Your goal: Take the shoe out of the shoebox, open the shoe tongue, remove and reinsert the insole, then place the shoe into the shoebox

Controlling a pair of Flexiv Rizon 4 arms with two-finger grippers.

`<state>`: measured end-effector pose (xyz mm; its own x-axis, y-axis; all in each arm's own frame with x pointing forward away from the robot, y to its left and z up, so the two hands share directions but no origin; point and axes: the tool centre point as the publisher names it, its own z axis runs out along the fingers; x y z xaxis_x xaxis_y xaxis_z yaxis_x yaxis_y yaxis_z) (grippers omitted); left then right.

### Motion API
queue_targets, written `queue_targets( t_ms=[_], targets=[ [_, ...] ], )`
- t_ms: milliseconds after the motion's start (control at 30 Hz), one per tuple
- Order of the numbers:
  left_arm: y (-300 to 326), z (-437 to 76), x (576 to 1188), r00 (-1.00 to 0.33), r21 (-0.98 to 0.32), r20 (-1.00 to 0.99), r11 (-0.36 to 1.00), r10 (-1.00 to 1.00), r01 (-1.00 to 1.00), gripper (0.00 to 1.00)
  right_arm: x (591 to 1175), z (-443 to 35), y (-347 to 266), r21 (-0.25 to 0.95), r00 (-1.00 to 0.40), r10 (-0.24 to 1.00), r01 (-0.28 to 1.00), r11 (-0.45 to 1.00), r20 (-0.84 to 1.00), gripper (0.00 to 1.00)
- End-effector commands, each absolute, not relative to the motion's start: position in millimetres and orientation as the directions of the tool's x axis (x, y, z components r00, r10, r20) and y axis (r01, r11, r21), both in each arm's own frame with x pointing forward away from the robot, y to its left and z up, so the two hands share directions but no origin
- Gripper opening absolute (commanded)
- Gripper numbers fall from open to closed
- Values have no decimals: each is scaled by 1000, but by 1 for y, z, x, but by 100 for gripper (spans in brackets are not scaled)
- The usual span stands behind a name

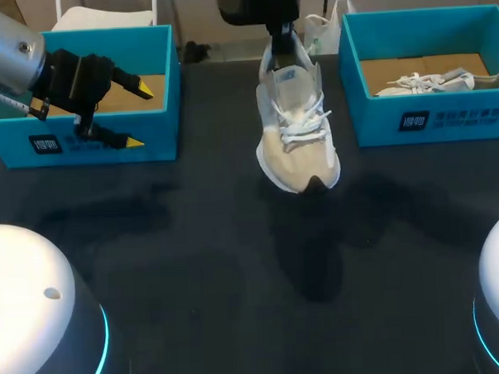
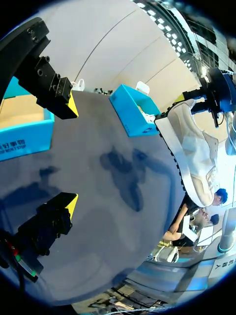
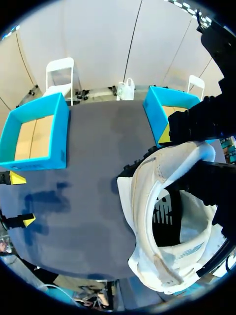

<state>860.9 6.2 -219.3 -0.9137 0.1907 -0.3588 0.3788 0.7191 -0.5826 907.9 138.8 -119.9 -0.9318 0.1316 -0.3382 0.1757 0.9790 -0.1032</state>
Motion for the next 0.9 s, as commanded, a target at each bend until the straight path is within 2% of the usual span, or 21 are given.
queue_targets(
  t_ms=[33,400,900],
  targets=[
    [6,-219,861,-914,-581,-358,721,192,379,100,908,-118,138,-103,-933,132,175,979,-336,0],
    [6,-219,861,-914,-581,-358,721,192,379,100,939,-116,98,-85,-910,192,238,968,-367,0],
    [6,-219,861,-914,-581,-358,721,192,379,100,1024,-125,-9,-96,-942,44,80,992,-333,0]
  ],
)
